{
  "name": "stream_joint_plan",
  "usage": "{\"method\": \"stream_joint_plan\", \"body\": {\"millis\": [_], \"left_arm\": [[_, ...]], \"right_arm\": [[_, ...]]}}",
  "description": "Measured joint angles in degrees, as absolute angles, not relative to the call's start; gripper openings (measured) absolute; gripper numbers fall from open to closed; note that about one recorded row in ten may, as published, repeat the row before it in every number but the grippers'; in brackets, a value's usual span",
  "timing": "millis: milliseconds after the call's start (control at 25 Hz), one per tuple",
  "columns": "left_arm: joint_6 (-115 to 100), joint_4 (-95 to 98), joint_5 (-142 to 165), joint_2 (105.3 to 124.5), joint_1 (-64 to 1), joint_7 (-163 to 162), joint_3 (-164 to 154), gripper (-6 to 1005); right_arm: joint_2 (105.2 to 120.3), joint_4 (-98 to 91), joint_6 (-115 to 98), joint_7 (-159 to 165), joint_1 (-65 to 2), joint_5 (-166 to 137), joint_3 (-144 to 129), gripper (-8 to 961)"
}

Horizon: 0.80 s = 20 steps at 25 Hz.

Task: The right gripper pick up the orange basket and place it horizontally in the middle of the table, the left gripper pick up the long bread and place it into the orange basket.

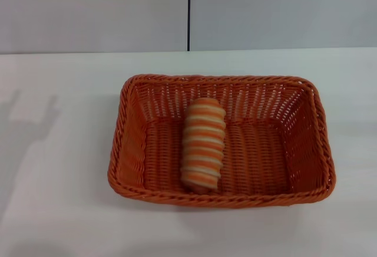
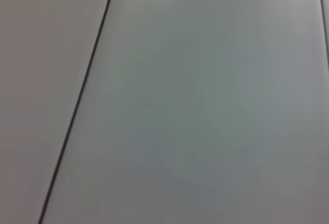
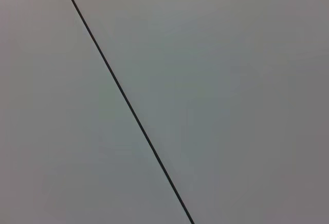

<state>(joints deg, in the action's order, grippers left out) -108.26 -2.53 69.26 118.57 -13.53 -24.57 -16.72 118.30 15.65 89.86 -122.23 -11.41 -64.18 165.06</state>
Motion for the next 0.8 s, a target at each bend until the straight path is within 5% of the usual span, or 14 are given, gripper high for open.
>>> {"method": "stream_joint_plan", "body": {"millis": [800], "left_arm": [[-108.3, -3.9, 69.7, 118.56, -14.5, -24.3, -18.9, 799]], "right_arm": [[118.64, 13.8, 89.7, -123.6, -12.9, -64.1, 165.0, 495]]}}
